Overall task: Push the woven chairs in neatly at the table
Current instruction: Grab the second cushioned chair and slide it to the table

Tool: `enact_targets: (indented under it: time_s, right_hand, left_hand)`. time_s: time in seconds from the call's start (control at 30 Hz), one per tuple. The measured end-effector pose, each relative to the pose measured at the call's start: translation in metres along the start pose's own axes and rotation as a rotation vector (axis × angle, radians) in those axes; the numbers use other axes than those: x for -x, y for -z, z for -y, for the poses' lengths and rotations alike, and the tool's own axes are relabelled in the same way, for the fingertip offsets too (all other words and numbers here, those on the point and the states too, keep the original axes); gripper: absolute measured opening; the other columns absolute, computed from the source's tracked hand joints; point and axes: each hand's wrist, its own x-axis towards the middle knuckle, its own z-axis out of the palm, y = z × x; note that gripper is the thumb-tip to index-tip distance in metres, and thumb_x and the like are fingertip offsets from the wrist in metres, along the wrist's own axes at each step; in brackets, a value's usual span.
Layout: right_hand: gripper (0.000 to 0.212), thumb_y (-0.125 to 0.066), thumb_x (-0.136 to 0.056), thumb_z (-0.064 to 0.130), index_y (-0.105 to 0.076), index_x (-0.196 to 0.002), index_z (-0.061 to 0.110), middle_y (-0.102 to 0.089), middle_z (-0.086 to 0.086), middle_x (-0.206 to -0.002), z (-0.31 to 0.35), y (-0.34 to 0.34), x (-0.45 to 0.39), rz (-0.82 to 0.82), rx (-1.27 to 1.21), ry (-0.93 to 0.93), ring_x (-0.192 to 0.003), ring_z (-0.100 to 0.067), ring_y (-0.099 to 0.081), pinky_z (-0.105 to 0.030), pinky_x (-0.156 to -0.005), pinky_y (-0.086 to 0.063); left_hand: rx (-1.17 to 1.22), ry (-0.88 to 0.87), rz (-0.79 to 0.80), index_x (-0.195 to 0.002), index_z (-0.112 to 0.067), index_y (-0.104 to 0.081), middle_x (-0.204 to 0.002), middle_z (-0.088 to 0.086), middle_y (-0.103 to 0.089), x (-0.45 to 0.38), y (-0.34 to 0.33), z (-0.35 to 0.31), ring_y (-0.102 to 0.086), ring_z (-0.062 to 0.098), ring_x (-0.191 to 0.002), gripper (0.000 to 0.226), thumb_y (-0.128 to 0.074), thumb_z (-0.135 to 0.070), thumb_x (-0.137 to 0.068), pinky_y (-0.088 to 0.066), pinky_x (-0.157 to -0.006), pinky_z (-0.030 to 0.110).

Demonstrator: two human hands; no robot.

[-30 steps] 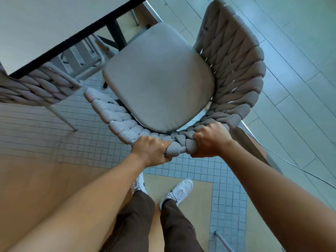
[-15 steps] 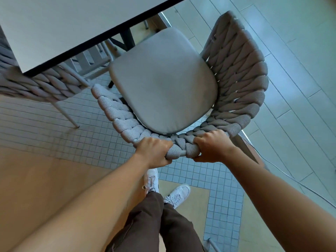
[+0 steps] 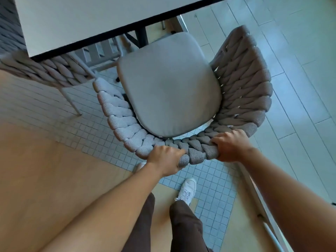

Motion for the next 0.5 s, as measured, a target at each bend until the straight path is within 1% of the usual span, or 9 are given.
enact_targets:
  time_s: [0.07, 0.13, 0.2, 0.27, 0.33, 0.4, 0.5]
  right_hand:
    - [0.046, -0.052, -0.073, 0.065, -0.070, -0.104, 0.037, -0.073, 0.015, -0.097, 0.001, -0.005, 0.001, -0.023, -0.004, -0.035, -0.089, -0.018, -0.070, -0.029, -0.078, -0.045]
    - [0.049, -0.050, -0.071, 0.069, -0.071, -0.098, 0.034, -0.073, 0.012, -0.091, 0.004, -0.012, 0.003, -0.059, -0.005, -0.035, -0.084, -0.020, -0.070, -0.030, -0.078, -0.044]
    - [0.049, -0.050, -0.069, 0.069, -0.072, -0.091, 0.031, -0.072, 0.009, -0.084, 0.008, -0.012, 0.004, -0.083, -0.012, -0.023, -0.078, -0.022, -0.070, -0.031, -0.075, -0.045]
    - [0.047, -0.051, -0.068, 0.069, -0.072, -0.088, 0.031, -0.071, 0.008, -0.081, 0.017, -0.013, 0.005, -0.075, -0.030, -0.002, -0.075, -0.023, -0.070, -0.031, -0.069, -0.042]
    - [0.044, -0.052, -0.068, 0.067, -0.071, -0.086, 0.031, -0.071, 0.008, -0.081, 0.026, -0.015, 0.007, -0.075, -0.032, 0.013, -0.074, -0.023, -0.070, -0.032, -0.065, -0.036]
    - [0.040, -0.053, -0.067, 0.063, -0.071, -0.082, 0.030, -0.070, 0.007, -0.077, 0.031, -0.015, 0.005, -0.087, -0.013, 0.014, -0.069, -0.023, -0.069, -0.032, -0.062, -0.033]
    - [0.043, -0.048, -0.065, 0.064, -0.070, -0.073, 0.028, -0.068, 0.005, -0.069, 0.031, -0.013, 0.002, -0.105, -0.013, 0.022, -0.060, -0.025, -0.066, -0.031, -0.057, -0.030]
  left_hand:
    - [-0.018, -0.041, 0.018, -0.133, -0.040, -0.051, -0.102, 0.001, -0.075, 0.001, 0.002, 0.005, -0.071, 0.029, -0.091, 0.051, -0.056, -0.066, -0.089, -0.051, -0.080, 0.038]
    - [-0.035, -0.048, 0.034, -0.135, -0.042, -0.050, -0.100, 0.000, -0.076, 0.004, 0.003, 0.006, -0.071, 0.028, -0.089, 0.051, -0.054, -0.066, -0.091, -0.051, -0.081, 0.038]
    - [-0.048, -0.053, 0.055, -0.139, -0.043, -0.048, -0.101, -0.001, -0.076, 0.008, 0.003, 0.009, -0.071, 0.027, -0.089, 0.053, -0.053, -0.066, -0.091, -0.053, -0.084, 0.038]
    - [-0.050, -0.069, 0.078, -0.142, -0.042, -0.047, -0.102, -0.002, -0.076, 0.014, 0.002, 0.016, -0.072, 0.026, -0.090, 0.055, -0.053, -0.064, -0.092, -0.055, -0.086, 0.038]
    - [-0.067, -0.082, 0.089, -0.143, -0.043, -0.046, -0.103, -0.002, -0.076, 0.021, 0.000, 0.023, -0.071, 0.026, -0.090, 0.057, -0.054, -0.063, -0.091, -0.055, -0.084, 0.037]
    - [-0.091, -0.082, 0.089, -0.144, -0.044, -0.043, -0.107, -0.002, -0.076, 0.023, -0.001, 0.030, -0.071, 0.025, -0.092, 0.057, -0.052, -0.065, -0.092, -0.053, -0.082, 0.036]
    - [-0.105, -0.099, 0.098, -0.145, -0.044, -0.040, -0.112, -0.003, -0.075, 0.020, -0.002, 0.034, -0.071, 0.024, -0.094, 0.059, -0.046, -0.070, -0.092, -0.052, -0.083, 0.036]
